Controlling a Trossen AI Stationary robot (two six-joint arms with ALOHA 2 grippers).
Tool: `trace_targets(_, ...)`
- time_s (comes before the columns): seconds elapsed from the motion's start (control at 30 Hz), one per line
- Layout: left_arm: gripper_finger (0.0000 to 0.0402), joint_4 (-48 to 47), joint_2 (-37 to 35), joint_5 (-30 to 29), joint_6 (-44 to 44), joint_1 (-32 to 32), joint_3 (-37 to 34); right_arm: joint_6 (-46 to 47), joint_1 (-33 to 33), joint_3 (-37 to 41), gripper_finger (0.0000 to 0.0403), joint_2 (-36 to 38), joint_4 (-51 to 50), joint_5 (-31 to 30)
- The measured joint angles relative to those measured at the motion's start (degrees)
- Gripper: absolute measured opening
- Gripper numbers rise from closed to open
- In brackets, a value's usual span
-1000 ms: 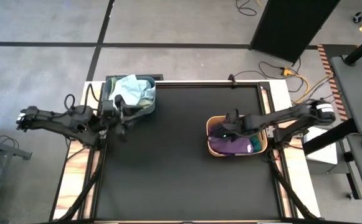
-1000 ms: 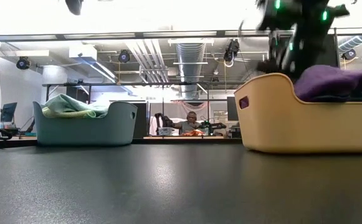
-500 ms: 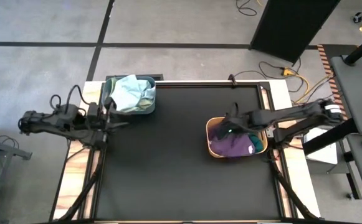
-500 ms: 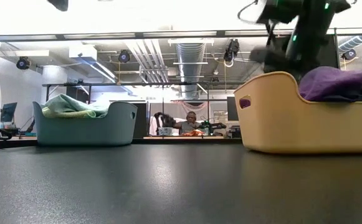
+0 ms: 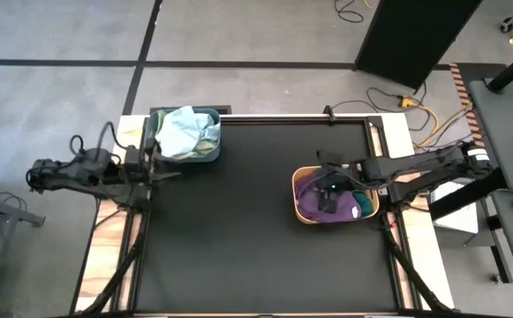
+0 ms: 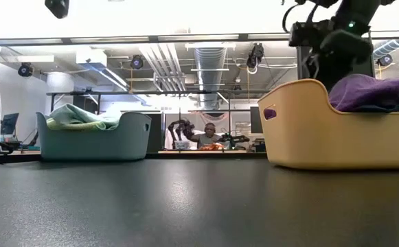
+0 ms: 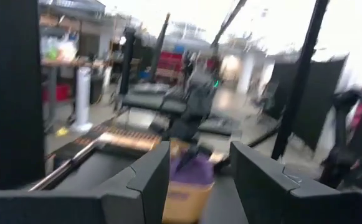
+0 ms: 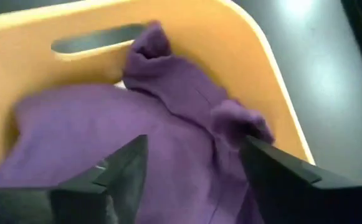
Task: Sort towels by color in basket
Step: Return to Home Position
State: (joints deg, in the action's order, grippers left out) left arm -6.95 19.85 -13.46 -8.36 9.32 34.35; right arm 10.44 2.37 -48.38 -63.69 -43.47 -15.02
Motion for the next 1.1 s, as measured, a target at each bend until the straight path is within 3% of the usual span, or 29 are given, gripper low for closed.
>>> trace_targets(0.13,0.0152,-2.86,-0.16,-0.17,2.01,0.0,-2.18,-8.13,0.26,0.06,0.0185,-1.32,10.03,3.35)
trace_targets(0.3,0.0152,-3.57,-1.72,3.42,2.03,0.0,-7.14,-16.5,-0.39,4.06,0.0078,0.59,31.07,21.79)
trace_targets(0.4,0.0152,-3.11,-3.79,5.29,1.77,0.0,-10.38,-15.82,-2.65,6.48,0.0022,1.42,36.88,33.02)
trace_targets(0.47,0.0152,-3.12,-5.56,5.5,0.87,0.0,-13.09,-13.43,-2.94,6.69,0.0019,1.56,36.85,34.06)
trace_targets(0.67,0.0152,2.61,-9.93,5.49,4.21,0.0,-20.2,-12.93,-3.13,6.75,0.0031,1.58,35.13,23.78)
trace_targets(0.9,0.0152,5.91,-12.79,5.96,9.95,0.0,-26.0,-20.44,-3.25,7.74,0.0034,1.98,38.22,24.33)
trace_targets(1.1,0.0152,5.72,-15.33,11.78,13.9,0.03,-29.33,-23.05,-5.73,12.54,0.0034,6.72,38.21,33.57)
